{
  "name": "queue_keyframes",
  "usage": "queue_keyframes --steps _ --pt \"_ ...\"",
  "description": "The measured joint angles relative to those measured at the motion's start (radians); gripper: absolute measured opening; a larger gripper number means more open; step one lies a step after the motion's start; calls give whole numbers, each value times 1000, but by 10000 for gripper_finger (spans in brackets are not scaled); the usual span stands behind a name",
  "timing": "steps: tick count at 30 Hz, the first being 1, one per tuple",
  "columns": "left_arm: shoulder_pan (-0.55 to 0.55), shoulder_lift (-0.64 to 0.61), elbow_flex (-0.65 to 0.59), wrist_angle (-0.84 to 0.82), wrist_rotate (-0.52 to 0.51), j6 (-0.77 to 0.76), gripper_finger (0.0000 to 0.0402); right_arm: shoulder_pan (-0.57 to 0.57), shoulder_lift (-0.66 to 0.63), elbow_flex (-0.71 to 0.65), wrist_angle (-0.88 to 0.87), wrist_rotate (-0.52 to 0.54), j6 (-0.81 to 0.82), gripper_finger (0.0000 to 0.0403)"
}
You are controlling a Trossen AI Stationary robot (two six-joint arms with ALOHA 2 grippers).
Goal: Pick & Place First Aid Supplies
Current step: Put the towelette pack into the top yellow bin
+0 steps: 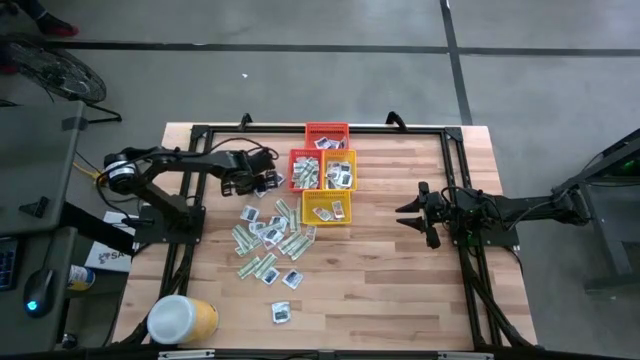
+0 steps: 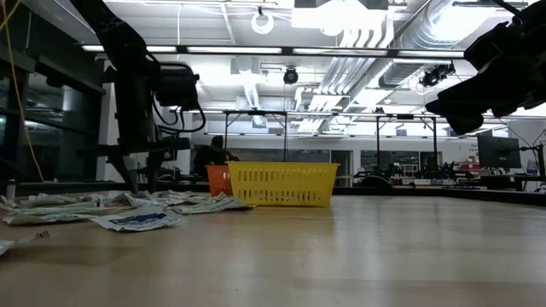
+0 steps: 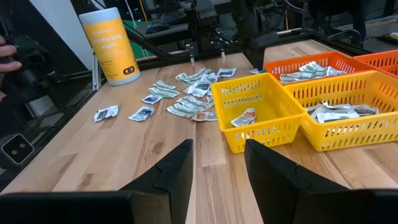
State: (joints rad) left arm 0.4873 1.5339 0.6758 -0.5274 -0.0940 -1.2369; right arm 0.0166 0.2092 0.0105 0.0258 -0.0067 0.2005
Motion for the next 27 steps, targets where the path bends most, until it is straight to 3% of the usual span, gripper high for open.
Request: queue_keyframes --steps 13,27 --pt "-19 4 -1 -8 -29 87 8 0 0 0 0 0 0 139" --pt "-45 -174 -11 -92 -23 191 2 0 0 0 0 0 0 139"
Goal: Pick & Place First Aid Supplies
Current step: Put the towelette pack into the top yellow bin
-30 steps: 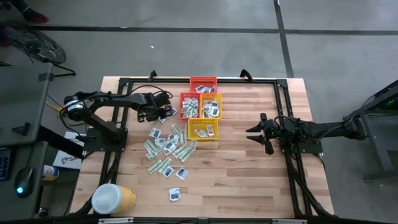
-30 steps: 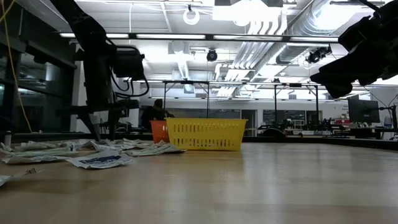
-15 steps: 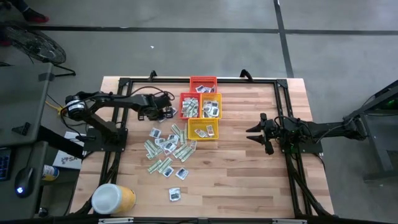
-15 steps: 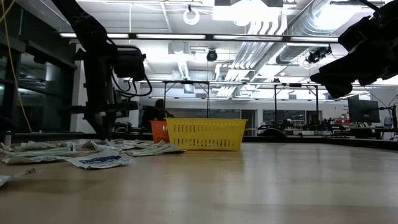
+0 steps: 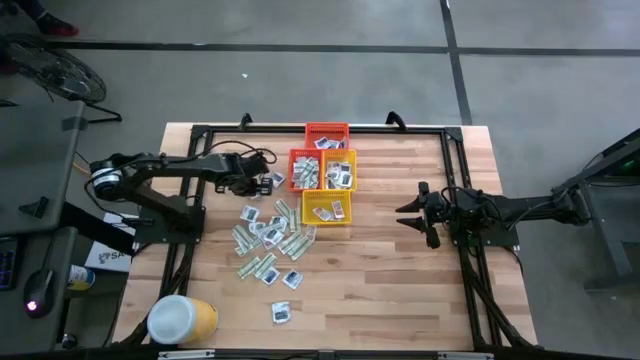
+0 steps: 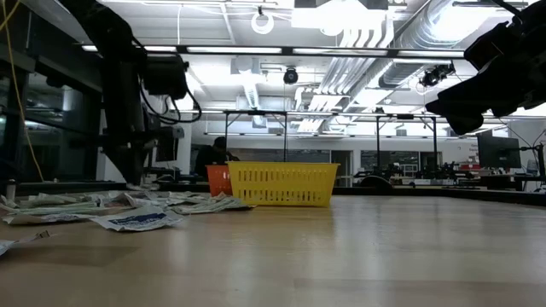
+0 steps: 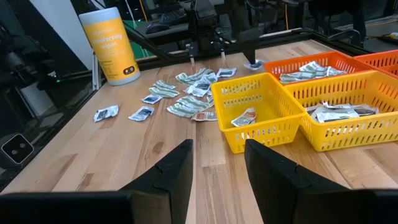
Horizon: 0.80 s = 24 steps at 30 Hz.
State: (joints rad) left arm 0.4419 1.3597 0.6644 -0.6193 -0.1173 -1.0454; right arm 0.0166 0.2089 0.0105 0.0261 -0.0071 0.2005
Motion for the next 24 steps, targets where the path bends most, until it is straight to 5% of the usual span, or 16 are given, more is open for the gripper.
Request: queue_keyframes --steps 12,24 --pt "-19 -163 62 -8 -2 65 1 0 0 0 0 0 0 139" --pt "-17 103 396 -2 33 310 1 0 0 0 0 0 0 139"
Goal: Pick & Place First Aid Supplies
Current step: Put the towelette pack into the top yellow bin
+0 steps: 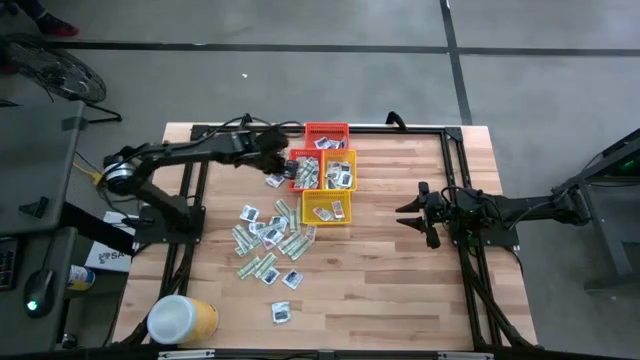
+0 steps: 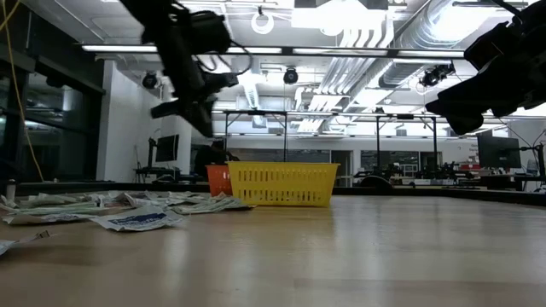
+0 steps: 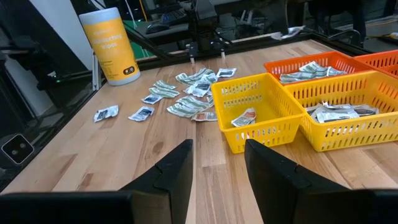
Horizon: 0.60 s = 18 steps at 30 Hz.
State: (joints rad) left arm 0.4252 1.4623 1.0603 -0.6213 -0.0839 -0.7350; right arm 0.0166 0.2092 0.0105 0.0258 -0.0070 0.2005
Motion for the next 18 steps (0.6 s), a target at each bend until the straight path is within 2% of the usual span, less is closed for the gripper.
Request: queue_keyframes --steps 6,12,18 --pt "0 208 210 -4 73 130 1 0 0 0 0 0 0 139" --pt "0 370 391 -18 137 136 1 0 0 0 0 0 0 139" --pt "-13 469 512 -22 183 118 1 0 0 0 0 0 0 139"
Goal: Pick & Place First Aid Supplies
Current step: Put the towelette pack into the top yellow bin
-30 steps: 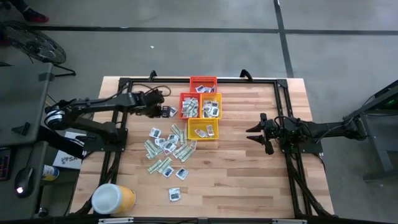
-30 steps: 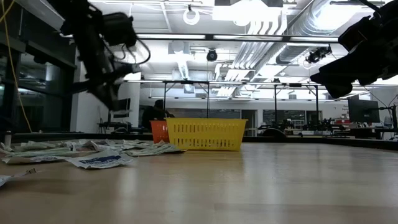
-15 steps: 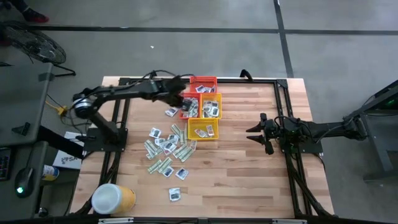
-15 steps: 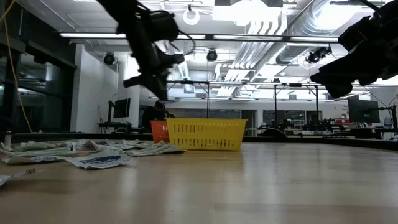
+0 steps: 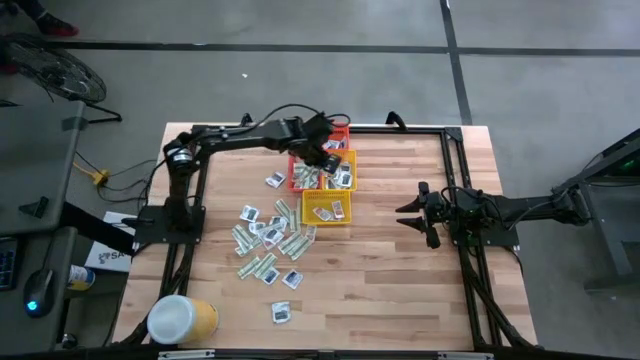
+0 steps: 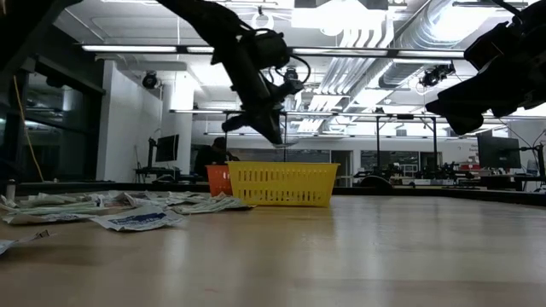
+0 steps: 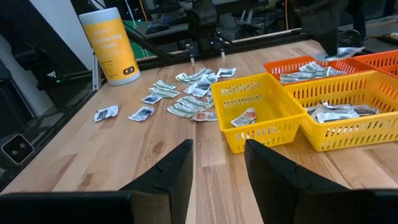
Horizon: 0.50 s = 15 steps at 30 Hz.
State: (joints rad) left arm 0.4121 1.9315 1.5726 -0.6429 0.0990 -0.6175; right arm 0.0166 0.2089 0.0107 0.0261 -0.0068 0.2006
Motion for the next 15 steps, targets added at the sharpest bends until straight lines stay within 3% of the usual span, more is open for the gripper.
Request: queue_keyframes --steps 11,15 --pt "-29 108 91 -9 7 -20 1 0 0 0 0 0 0 139" --pt "-35 106 92 -12 -28 -42 19 0 0 0 0 0 0 139"
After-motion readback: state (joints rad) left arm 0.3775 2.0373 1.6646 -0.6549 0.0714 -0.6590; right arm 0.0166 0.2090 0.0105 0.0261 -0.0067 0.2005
